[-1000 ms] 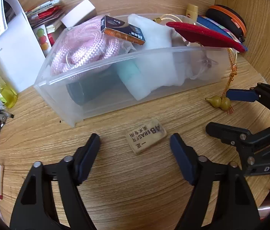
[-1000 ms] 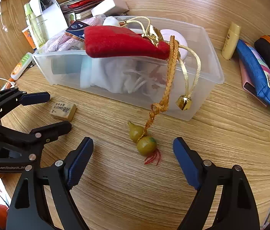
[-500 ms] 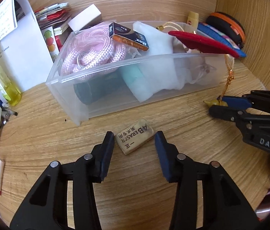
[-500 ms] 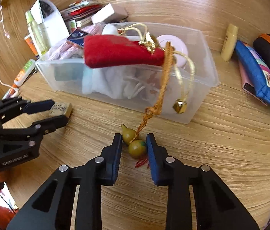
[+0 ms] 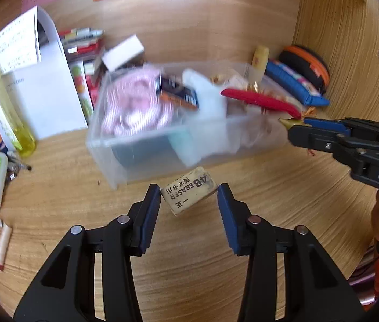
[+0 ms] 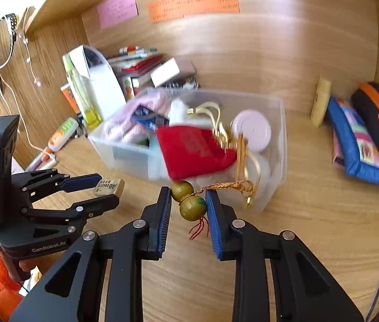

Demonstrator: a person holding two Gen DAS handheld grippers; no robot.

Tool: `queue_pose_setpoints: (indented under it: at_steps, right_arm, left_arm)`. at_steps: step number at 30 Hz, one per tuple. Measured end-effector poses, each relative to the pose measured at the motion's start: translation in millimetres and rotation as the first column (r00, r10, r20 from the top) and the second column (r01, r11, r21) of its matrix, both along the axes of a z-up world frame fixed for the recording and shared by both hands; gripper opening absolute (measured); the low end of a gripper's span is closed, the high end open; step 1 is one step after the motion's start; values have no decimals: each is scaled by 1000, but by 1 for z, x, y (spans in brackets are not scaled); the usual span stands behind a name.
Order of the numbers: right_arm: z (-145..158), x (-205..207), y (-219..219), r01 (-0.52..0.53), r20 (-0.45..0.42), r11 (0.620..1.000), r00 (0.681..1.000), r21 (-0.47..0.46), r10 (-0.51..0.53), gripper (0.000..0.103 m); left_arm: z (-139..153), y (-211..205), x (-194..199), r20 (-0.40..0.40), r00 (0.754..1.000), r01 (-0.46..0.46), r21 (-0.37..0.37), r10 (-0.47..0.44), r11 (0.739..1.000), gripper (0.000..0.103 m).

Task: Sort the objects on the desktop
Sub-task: 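Carry the eraser with the left gripper while the right gripper carries the gourd charm over the bin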

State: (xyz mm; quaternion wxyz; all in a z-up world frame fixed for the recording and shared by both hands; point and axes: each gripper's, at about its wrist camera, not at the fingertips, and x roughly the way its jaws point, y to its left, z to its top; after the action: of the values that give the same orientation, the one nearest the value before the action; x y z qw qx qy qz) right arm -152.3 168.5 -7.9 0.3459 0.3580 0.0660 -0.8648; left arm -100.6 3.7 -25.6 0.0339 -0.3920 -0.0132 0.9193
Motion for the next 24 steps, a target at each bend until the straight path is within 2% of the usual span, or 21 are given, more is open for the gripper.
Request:
queue_pose_setpoints:
  at_steps: [6, 10, 16, 24]
  right_arm:
    - [16, -18, -9, 9, -69, 1000, 998, 22, -7, 24]
    - [14, -36, -11, 33, -65, 999, 997, 37, -31, 24]
    - [4, -55, -4, 76, -27, 997, 997, 28, -75, 24]
    - [-6, -60, -5, 55, 15, 998, 998, 19, -55, 24]
  left_arm:
    - [25, -1, -9, -68, 998, 2, -15, -3, 1000, 44]
    - [36, -2, -20, -93, 996, -1, -14, 0, 1000, 44]
    - [41, -2, -46, -77, 997, 5, -3, -5, 1000, 44]
    - [32, 11, -72, -49, 999, 12, -17, -13, 1000, 44]
